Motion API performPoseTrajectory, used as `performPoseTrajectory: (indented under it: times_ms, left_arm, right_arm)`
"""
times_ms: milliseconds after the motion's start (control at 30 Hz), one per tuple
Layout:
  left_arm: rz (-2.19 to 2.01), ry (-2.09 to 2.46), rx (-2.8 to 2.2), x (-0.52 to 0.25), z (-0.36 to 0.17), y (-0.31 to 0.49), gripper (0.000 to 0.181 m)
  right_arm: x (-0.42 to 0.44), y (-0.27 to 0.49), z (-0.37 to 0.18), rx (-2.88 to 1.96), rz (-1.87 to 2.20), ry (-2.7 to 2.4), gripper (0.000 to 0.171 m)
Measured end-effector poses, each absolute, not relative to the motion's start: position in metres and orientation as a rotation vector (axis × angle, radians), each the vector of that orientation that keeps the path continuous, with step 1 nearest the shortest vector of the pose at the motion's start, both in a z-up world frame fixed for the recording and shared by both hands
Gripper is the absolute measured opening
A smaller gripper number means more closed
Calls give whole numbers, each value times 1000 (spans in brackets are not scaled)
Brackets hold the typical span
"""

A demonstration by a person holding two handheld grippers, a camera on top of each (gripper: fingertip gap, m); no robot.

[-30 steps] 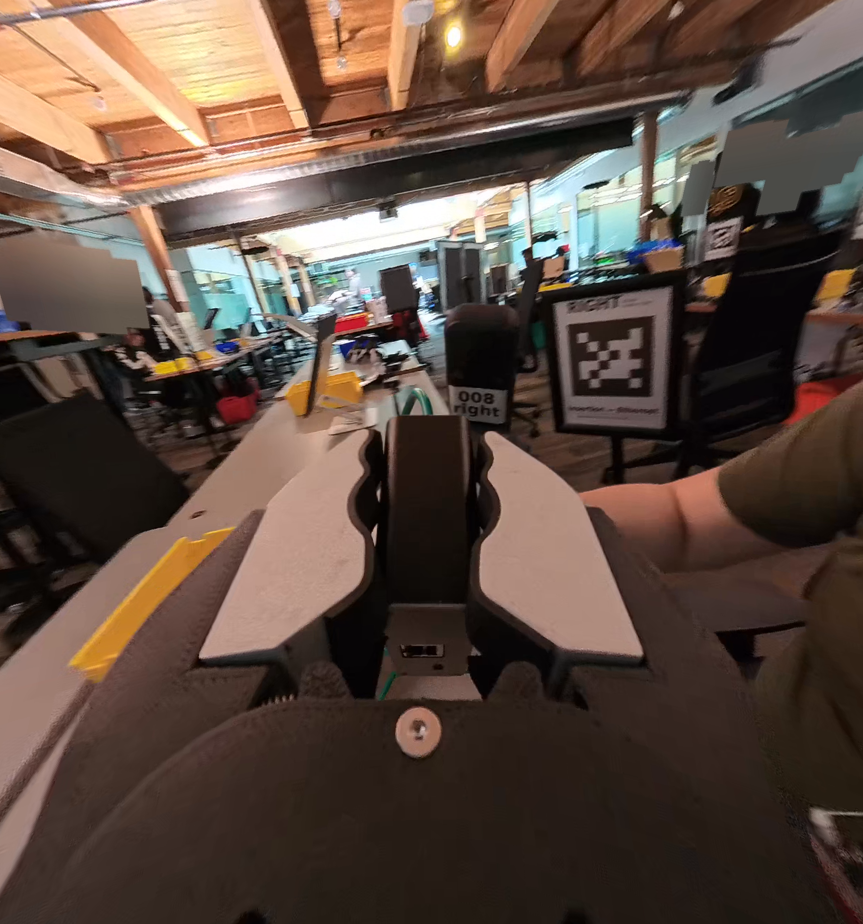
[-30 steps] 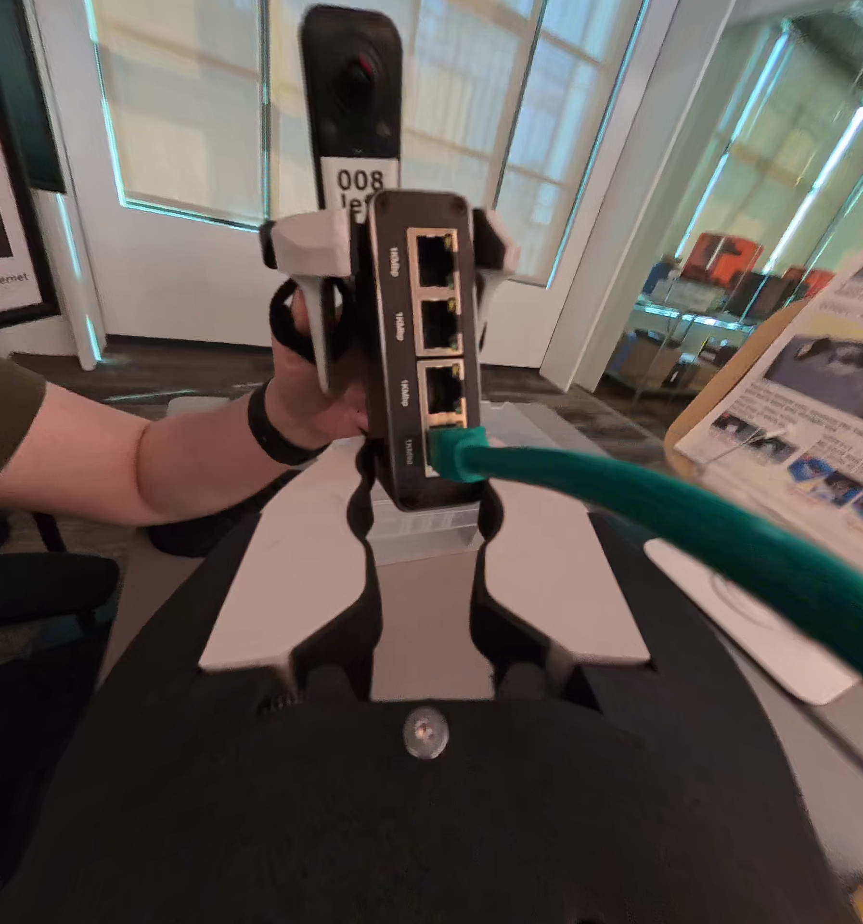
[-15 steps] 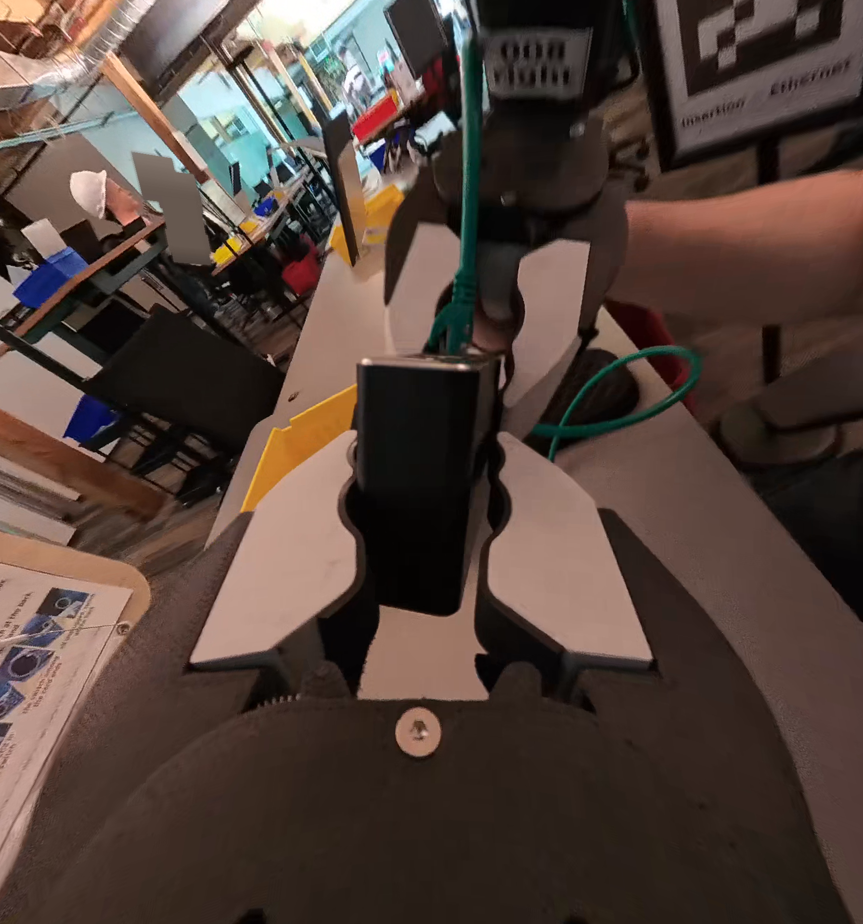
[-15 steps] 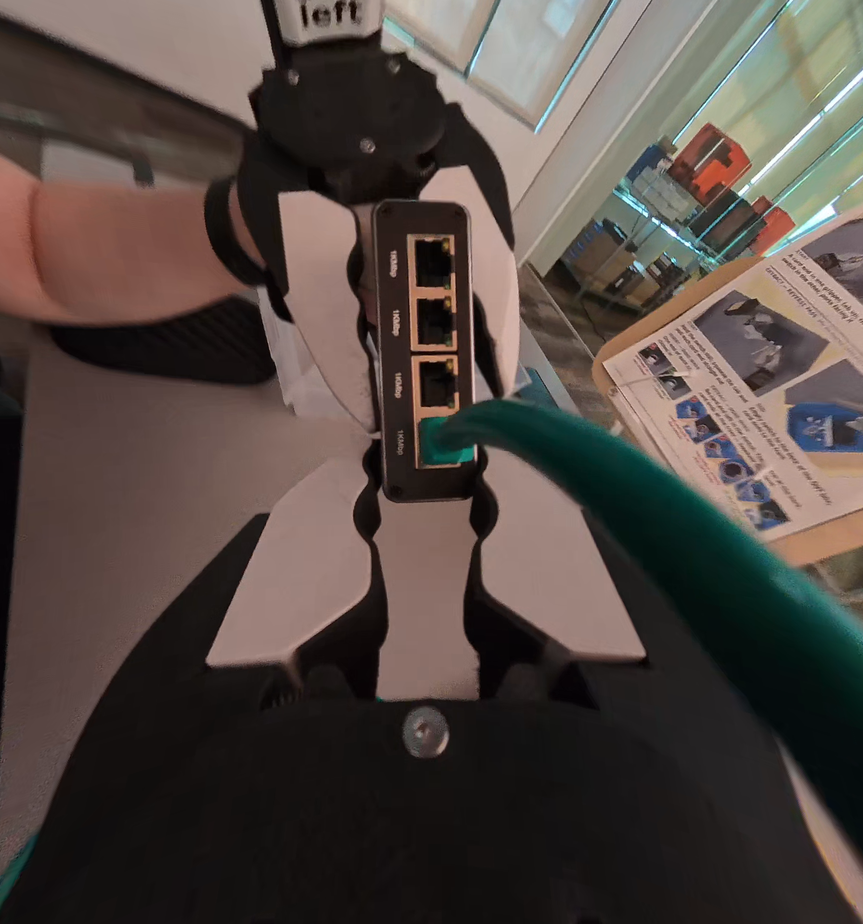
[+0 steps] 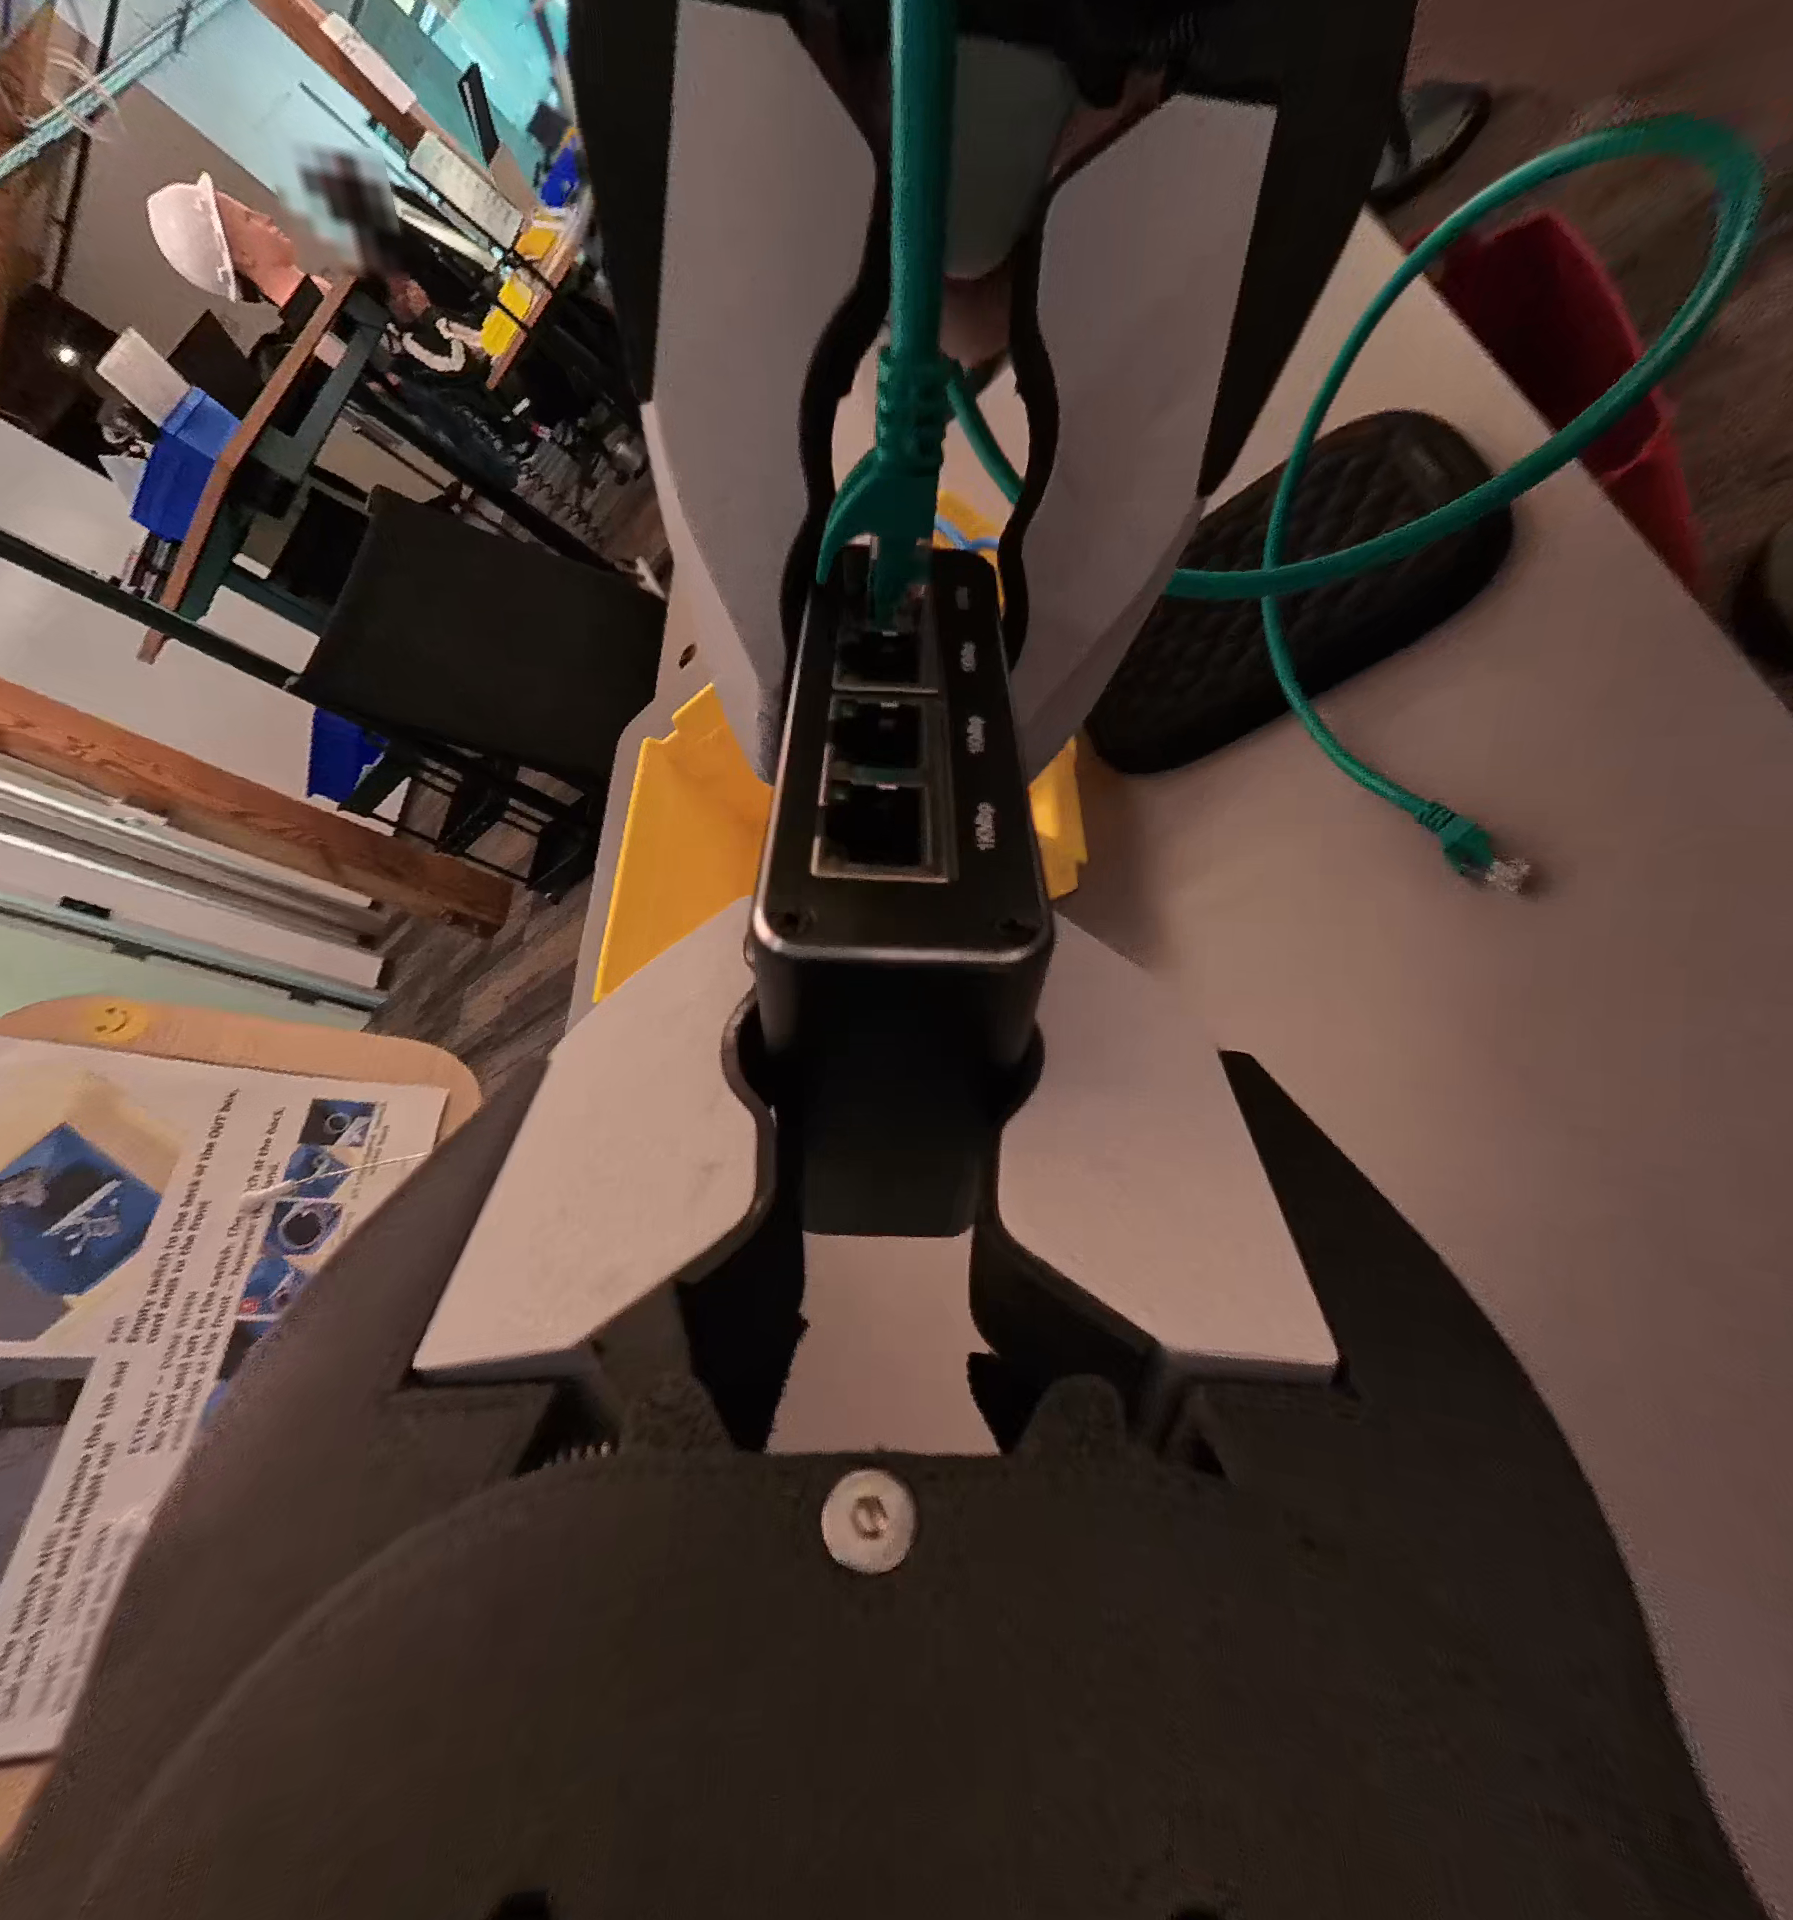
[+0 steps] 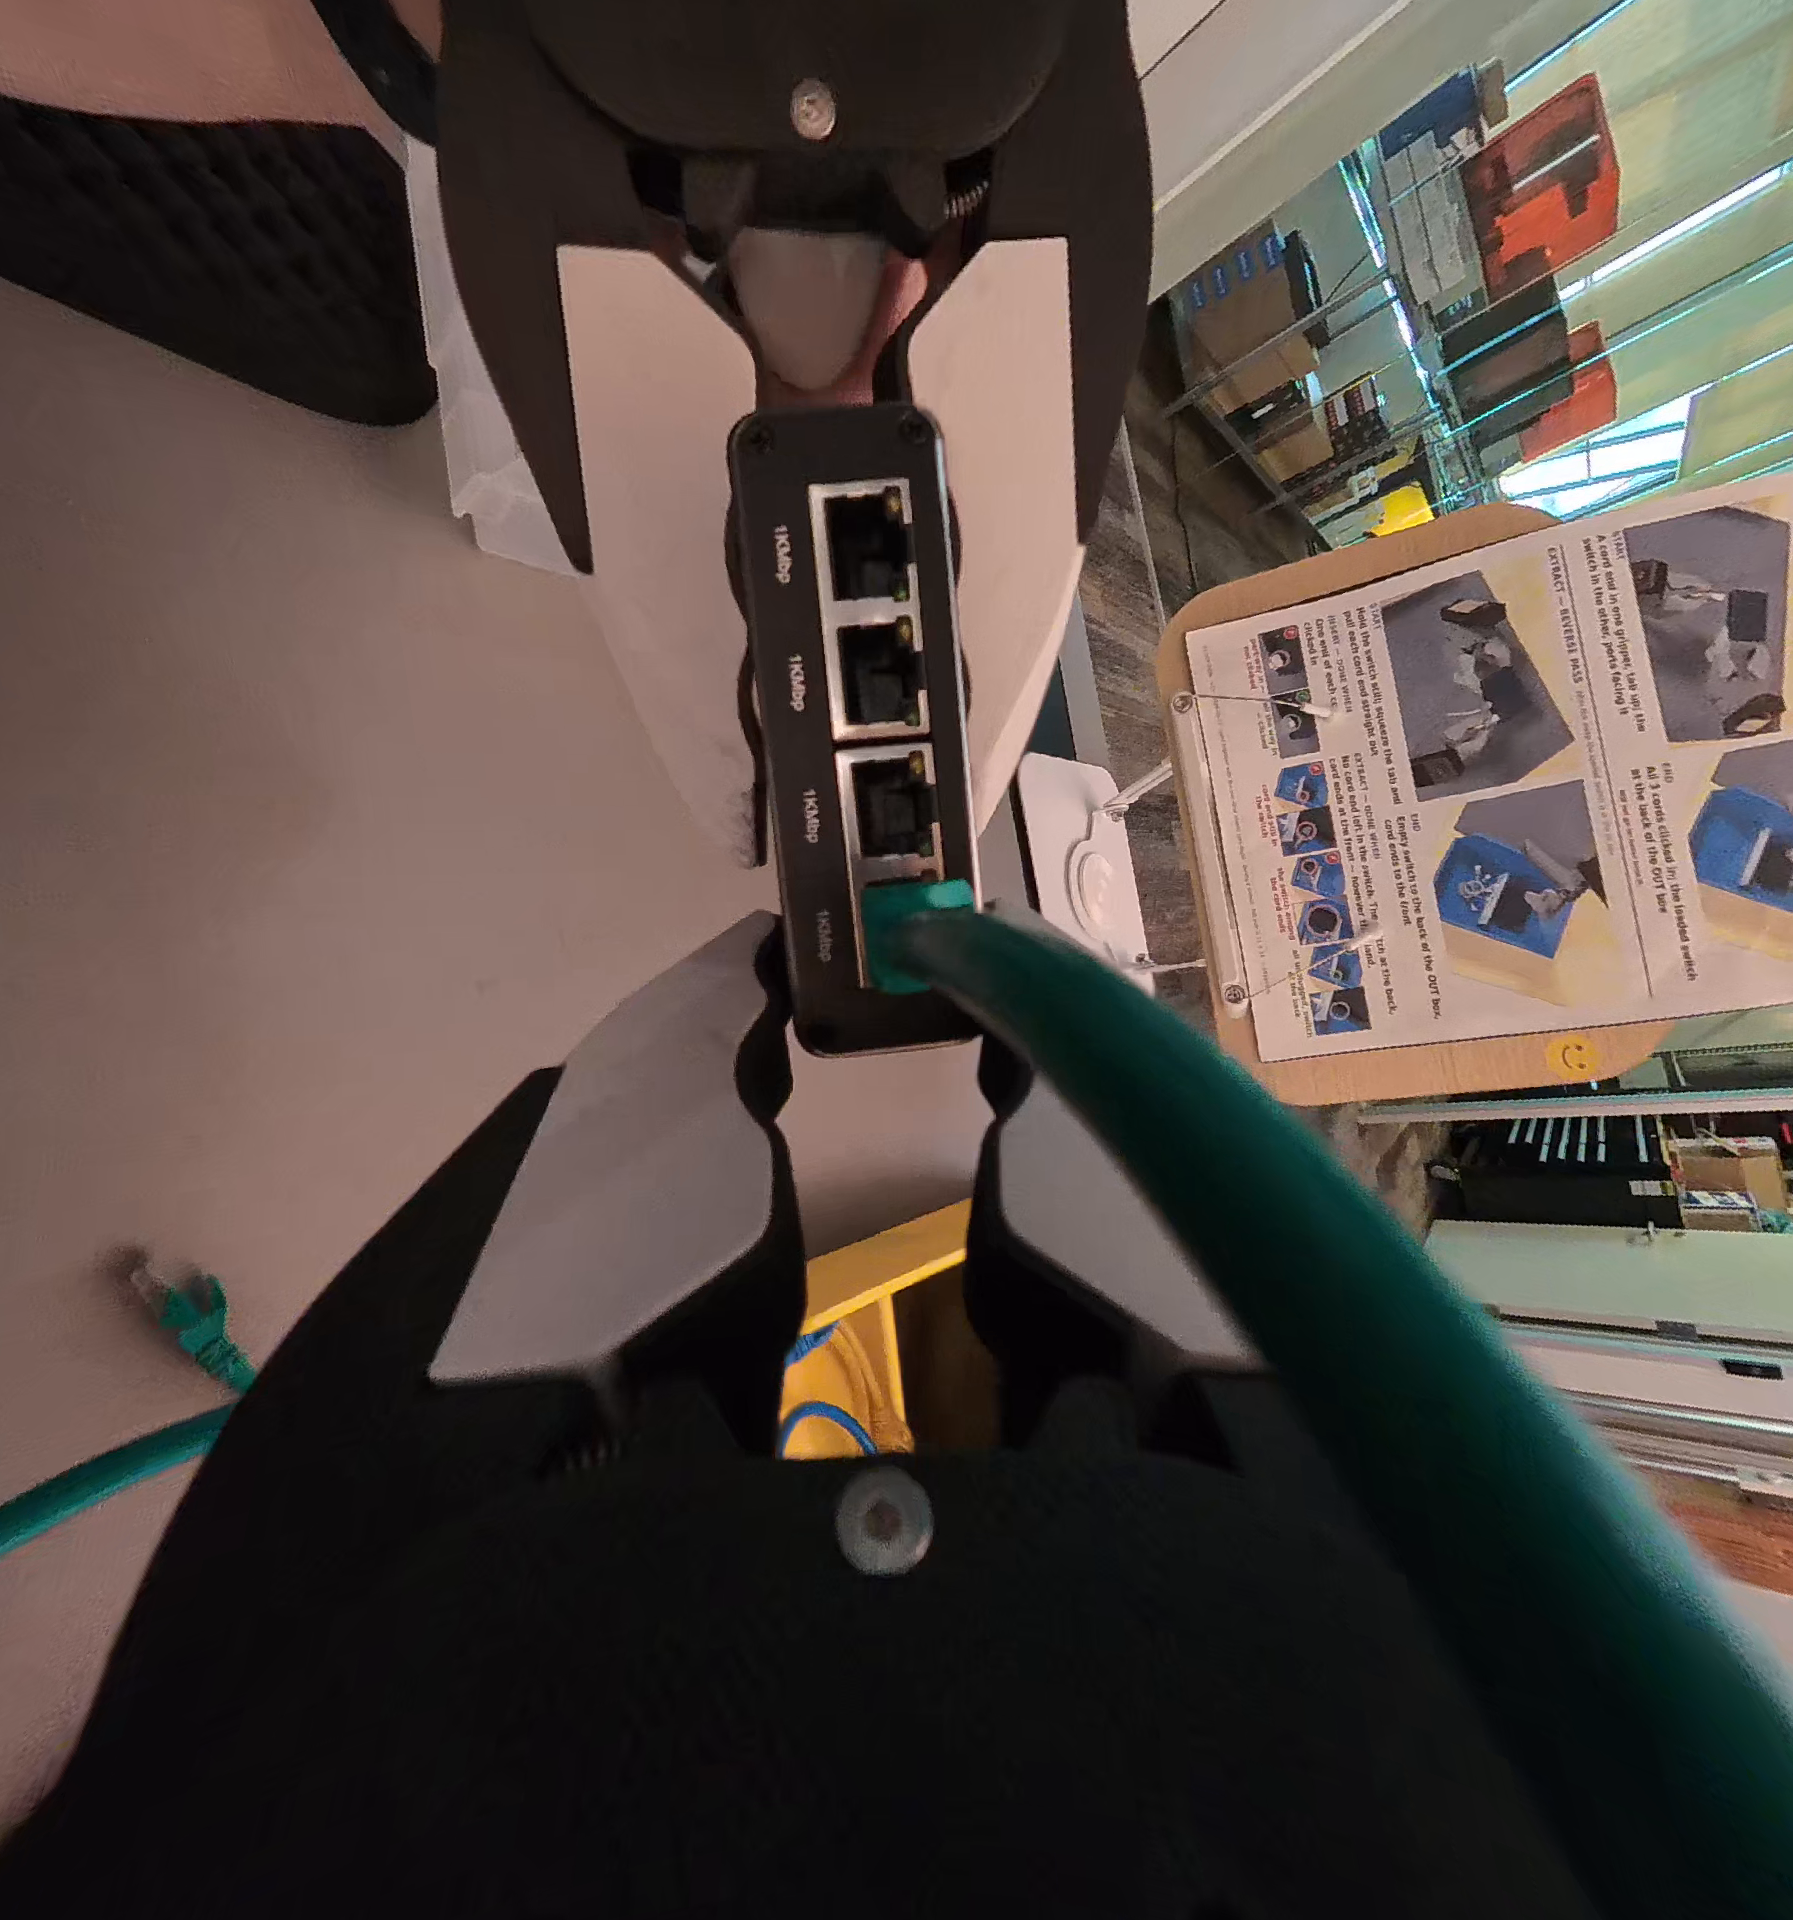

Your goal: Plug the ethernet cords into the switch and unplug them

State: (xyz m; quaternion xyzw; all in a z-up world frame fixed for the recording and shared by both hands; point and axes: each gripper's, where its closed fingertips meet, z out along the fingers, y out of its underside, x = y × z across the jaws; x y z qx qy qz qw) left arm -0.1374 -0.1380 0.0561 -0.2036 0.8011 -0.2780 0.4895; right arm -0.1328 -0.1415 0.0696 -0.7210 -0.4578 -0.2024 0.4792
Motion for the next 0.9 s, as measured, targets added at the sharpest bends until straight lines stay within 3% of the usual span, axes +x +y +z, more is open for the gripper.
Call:
performPoseTrajectory:
  times_ms: [33,467,900]
  left_arm:
    - [-652,1945,-497,-137,55,-136,37]
    - [-531,1760,-448,-129,74,-123,37]
    - [-304,1531,-357,-137,106,-99,37]
  right_arm:
    - [-132,-140,69,-1763,-505,-1125,33]
    - [-129,-127,82,-1711,-597,-1158,34]
    - [-142,-131,128,-1418,-726,-1071,42]
